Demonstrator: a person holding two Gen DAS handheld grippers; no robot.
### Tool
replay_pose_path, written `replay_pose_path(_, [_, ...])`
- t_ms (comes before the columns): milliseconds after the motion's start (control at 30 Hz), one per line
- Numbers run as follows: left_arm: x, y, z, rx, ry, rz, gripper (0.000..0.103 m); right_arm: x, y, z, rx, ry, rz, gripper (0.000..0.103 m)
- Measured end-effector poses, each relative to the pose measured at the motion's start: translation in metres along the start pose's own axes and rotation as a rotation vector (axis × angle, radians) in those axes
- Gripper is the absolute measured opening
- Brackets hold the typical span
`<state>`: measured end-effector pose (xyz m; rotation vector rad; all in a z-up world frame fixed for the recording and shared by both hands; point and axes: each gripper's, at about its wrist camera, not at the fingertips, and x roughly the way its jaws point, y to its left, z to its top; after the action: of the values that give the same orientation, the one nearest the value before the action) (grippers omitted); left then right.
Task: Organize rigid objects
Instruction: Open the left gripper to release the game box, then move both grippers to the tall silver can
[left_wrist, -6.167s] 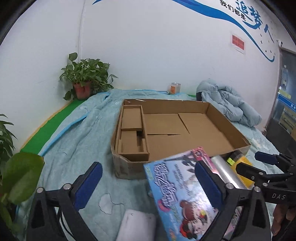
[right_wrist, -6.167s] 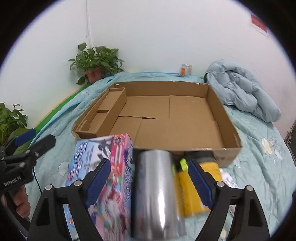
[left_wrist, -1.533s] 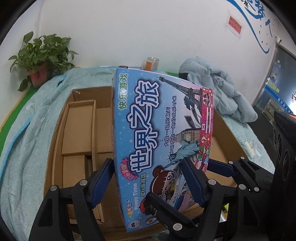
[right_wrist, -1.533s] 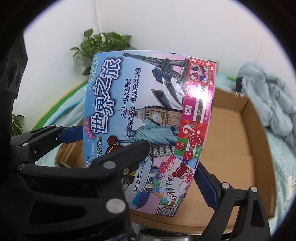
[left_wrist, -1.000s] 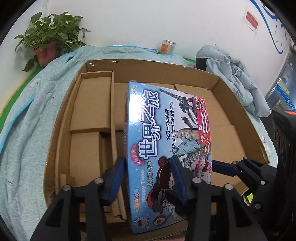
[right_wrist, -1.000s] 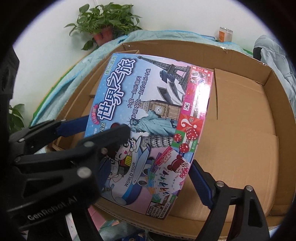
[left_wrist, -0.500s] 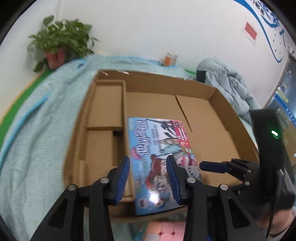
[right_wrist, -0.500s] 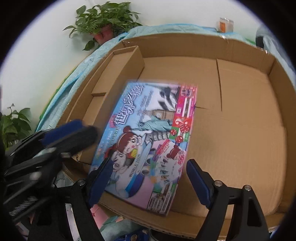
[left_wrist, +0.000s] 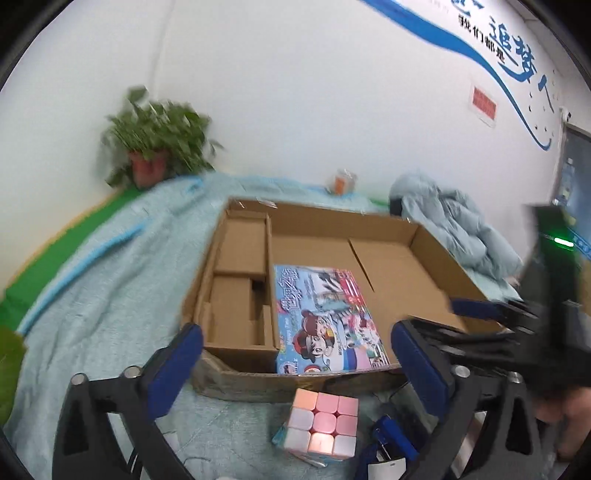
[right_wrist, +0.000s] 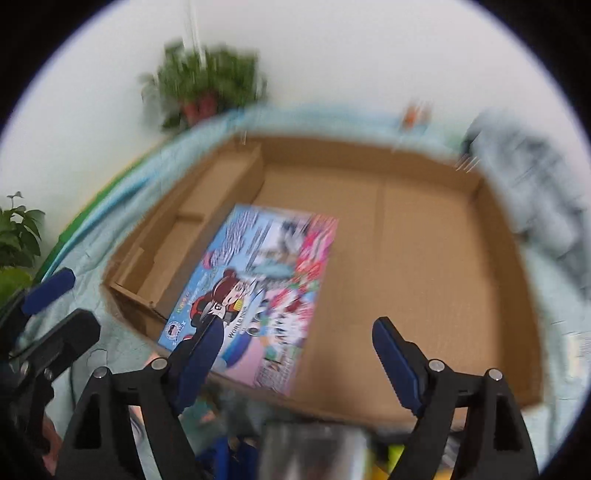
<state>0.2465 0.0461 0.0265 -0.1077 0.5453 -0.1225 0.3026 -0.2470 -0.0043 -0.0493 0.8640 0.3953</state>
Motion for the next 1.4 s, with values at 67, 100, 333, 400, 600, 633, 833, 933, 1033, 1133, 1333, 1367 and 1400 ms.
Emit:
replay_pose_path(67, [-0.011, -0.012, -0.008, 0.049, -0.008, 0.044, 0.103, -0.023, -0.014, -0.017, 0.050, -0.038, 0.016, 0.083])
replay_pose_path(100, [-0.014, -0.018, -0.010, 0.074, -0.006, 0.050, 0.103, -0.033, -0.022, -0.027, 0.090, -0.044, 0.020, 0.083])
replay_pose_path(333, [-0.034, -0.066, -0.033, 0.136, 0.060, -0.040, 0.037, -0.068, -0.045, -0.090, 0.181, -0.059, -0.049, 0.072])
replay_pose_path(400, [-0.030, -0.070, -0.036, 0.083, 0.137, -0.097, 0.001, -0.078, -0.044, -0.100, 0.150, -0.061, -0.078, 0.021])
replay_pose_path(600, [-0.048, -0.088, -0.043, 0.080, 0.097, -0.015, 0.102, -0.095, -0.046, -0.107, 0.141, -0.077, -0.043, 0.090])
replay_pose_path(633, [-0.055, -0.086, -0.046, 0.048, 0.038, 0.037, 0.103, -0.101, -0.045, -0.109, 0.138, -0.117, -0.056, 0.090])
replay_pose_path(833, [-0.038, -0.068, -0.049, -0.074, 0.137, -0.081, 0.103, -0.106, -0.053, -0.116, 0.158, -0.122, -0.037, 0.091])
replay_pose_path(933, [-0.034, -0.074, -0.054, -0.054, 0.155, -0.087, 0.103, -0.103, -0.054, -0.121, 0.152, -0.097, -0.028, 0.091])
replay_pose_path(1033, [-0.033, -0.082, -0.057, -0.014, 0.164, -0.093, 0.103, -0.103, -0.055, -0.124, 0.143, -0.097, -0.033, 0.091])
replay_pose_path(1133, [-0.034, -0.090, -0.059, 0.012, 0.180, -0.094, 0.103, -0.104, -0.056, -0.126, 0.139, -0.100, -0.032, 0.091])
replay_pose_path(1333, [-0.028, -0.090, -0.061, -0.005, 0.235, -0.188, 0.103, -0.108, -0.050, -0.129, 0.077, -0.132, -0.048, 0.091])
replay_pose_path(1367, [-0.026, -0.090, -0.061, -0.007, 0.249, -0.200, 0.103, -0.111, -0.047, -0.131, 0.056, -0.147, -0.033, 0.091])
replay_pose_path(1400, [-0.024, -0.090, -0.062, -0.011, 0.265, -0.214, 0.103, -0.114, -0.046, -0.133, 0.043, -0.154, -0.012, 0.091])
